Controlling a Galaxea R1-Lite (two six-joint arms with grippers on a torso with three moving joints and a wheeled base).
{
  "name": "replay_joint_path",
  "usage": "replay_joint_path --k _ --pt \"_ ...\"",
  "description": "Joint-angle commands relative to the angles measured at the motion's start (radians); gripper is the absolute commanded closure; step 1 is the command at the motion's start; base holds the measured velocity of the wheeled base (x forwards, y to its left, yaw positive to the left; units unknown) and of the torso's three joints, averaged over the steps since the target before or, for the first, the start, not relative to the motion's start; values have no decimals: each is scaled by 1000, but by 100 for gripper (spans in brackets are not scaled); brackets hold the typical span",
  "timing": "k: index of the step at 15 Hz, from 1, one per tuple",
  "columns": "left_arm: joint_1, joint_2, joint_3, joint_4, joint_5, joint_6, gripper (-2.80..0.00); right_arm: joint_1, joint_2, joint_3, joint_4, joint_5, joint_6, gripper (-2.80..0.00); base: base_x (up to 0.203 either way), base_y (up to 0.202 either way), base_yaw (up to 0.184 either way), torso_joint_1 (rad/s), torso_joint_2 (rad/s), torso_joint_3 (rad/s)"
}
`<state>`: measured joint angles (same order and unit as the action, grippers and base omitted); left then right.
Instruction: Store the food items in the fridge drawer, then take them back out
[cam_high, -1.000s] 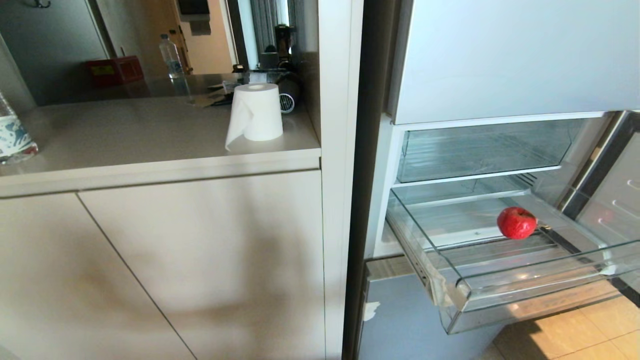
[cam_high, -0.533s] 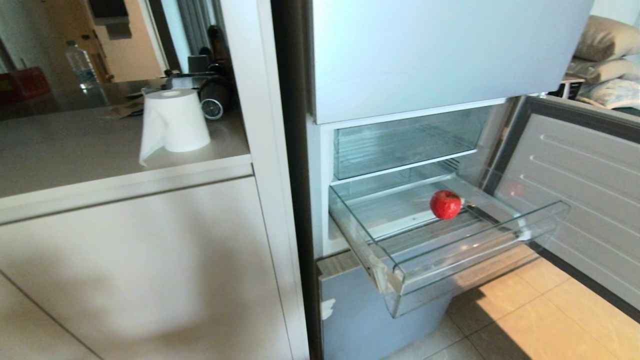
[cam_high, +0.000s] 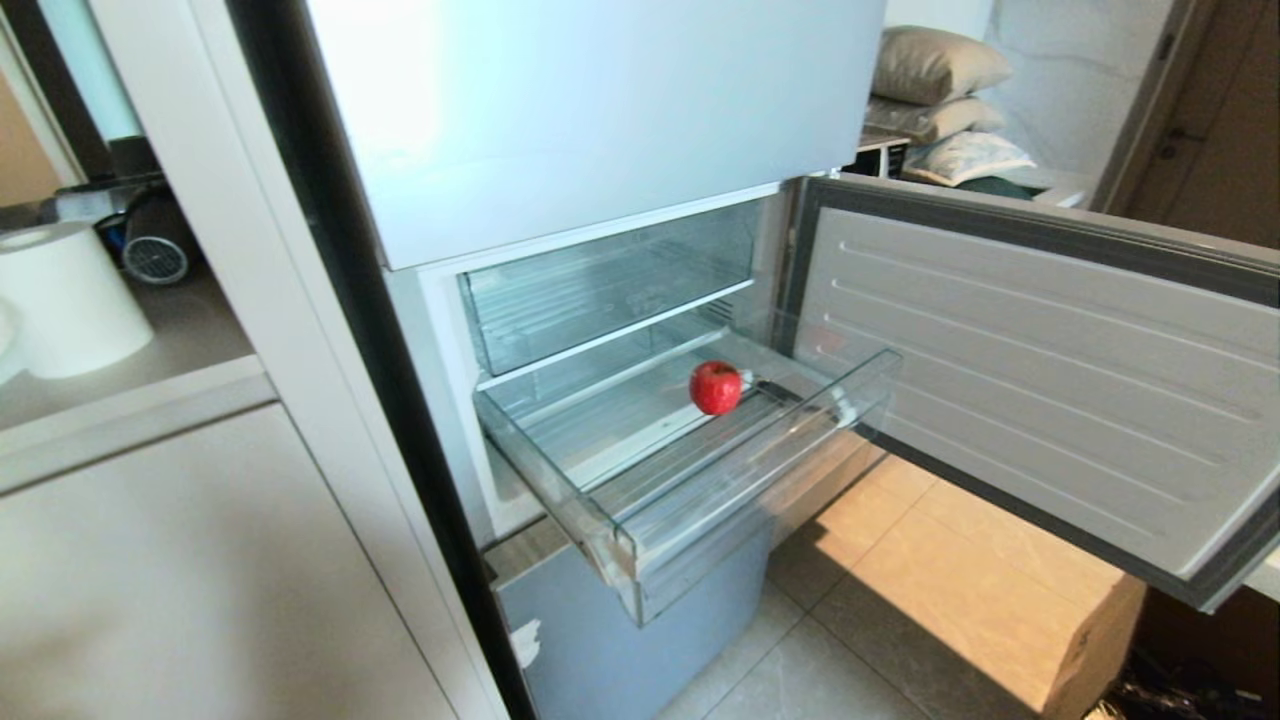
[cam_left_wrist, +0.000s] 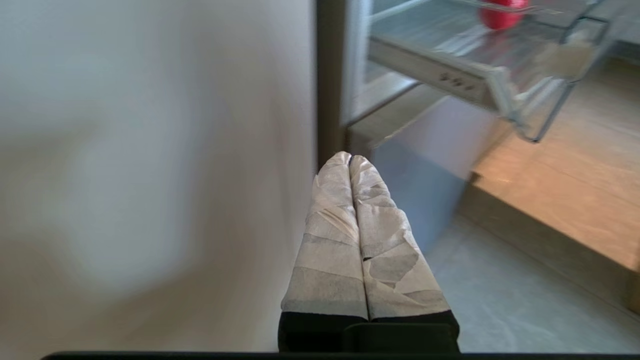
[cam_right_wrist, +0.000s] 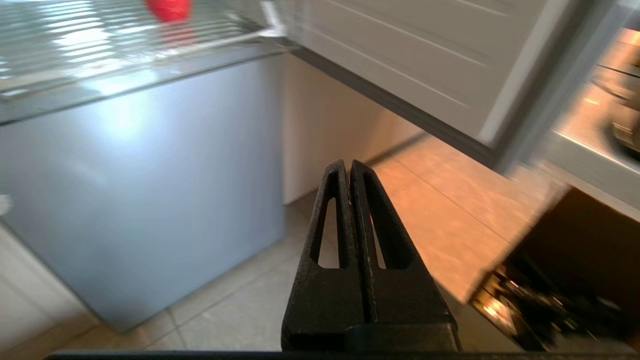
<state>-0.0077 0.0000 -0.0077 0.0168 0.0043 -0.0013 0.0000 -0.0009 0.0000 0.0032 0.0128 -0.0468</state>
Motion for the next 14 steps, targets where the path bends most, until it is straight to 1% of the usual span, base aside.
replay_joint_path --k 1,2,4,5,7,8,9,11,13,14 --pt "0 2 0 0 0 0 0 0 2 0 -2 3 -10 0 2 6 -169 7 2 1" --pt "0 2 0 0 0 0 0 0 2 0 -2 1 6 0 2 6 -152 7 -2 2" --pt "0 2 0 0 0 0 0 -1 44 0 -1 2 7 0 1 4 -84 0 6 4" --pt "0 2 0 0 0 0 0 -2 96 -2 -5 -4 14 0 0 0 0 0 0 0" --pt "0 2 0 0 0 0 0 -22 222 -20 -50 -24 68 0 0 0 0 0 0 0" --pt "0 2 0 0 0 0 0 -64 318 -41 -91 -31 117 0 0 0 0 0 0 0" --pt "0 2 0 0 0 0 0 -123 428 -66 -139 -34 171 0 0 0 0 0 0 0" --pt "0 2 0 0 0 0 0 -267 648 -114 -236 -35 240 0 0 0 0 0 0 0" --pt "0 2 0 0 0 0 0 -449 863 -166 -337 -35 262 0 0 0 0 0 0 0" --pt "0 2 0 0 0 0 0 -516 954 -195 -384 -35 265 0 0 0 0 0 0 0"
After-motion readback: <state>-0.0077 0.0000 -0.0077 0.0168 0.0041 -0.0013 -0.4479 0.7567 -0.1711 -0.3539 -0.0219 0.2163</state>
